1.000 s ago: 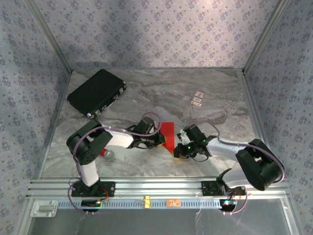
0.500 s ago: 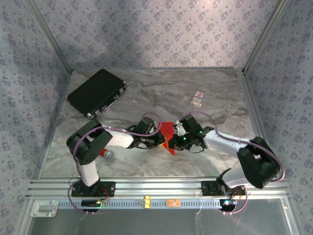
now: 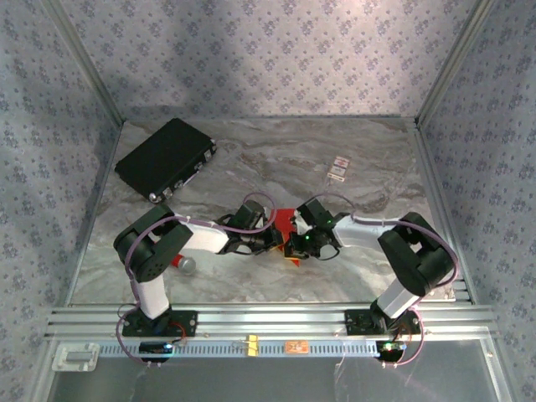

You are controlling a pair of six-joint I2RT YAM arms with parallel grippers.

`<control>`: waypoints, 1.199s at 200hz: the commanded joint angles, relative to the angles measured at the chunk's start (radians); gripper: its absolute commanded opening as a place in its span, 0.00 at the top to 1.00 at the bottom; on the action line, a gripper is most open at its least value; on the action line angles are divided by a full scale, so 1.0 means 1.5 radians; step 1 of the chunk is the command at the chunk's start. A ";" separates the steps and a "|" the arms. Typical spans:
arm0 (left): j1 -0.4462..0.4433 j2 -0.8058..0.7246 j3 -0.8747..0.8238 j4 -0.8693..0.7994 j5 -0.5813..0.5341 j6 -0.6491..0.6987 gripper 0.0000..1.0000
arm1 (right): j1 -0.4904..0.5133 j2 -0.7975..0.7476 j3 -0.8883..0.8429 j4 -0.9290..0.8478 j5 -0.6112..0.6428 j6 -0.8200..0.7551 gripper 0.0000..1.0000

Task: Fold a paper plane with a square sheet of paper (pick it up from the middle)
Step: Third fold the triangle at the center of the table.

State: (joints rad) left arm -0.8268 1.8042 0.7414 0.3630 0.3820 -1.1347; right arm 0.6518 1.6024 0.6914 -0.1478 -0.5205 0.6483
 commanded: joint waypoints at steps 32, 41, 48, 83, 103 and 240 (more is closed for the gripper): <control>0.004 0.036 -0.018 -0.045 -0.030 0.011 0.94 | -0.032 -0.032 -0.101 0.029 -0.053 0.019 0.95; 0.004 0.037 -0.019 -0.046 -0.030 0.012 0.93 | -0.037 -0.040 -0.113 0.033 -0.056 0.020 0.95; 0.005 0.037 -0.020 -0.046 -0.030 0.012 0.94 | -0.043 -0.046 -0.122 0.036 -0.063 0.019 0.95; 0.007 0.039 -0.020 -0.048 -0.030 0.011 0.93 | -0.060 -0.075 -0.158 0.028 -0.082 0.007 0.95; 0.006 0.041 -0.018 -0.048 -0.029 0.013 0.93 | -0.070 -0.090 -0.178 0.016 -0.089 0.000 0.95; 0.006 0.035 -0.019 -0.045 -0.026 0.013 0.93 | -0.058 -0.070 -0.024 0.022 -0.058 0.038 0.94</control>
State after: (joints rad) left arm -0.8227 1.8076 0.7414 0.3664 0.3965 -1.1347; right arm 0.5518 1.4387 0.5995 -0.1116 -0.6357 0.6926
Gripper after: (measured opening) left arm 0.067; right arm 0.064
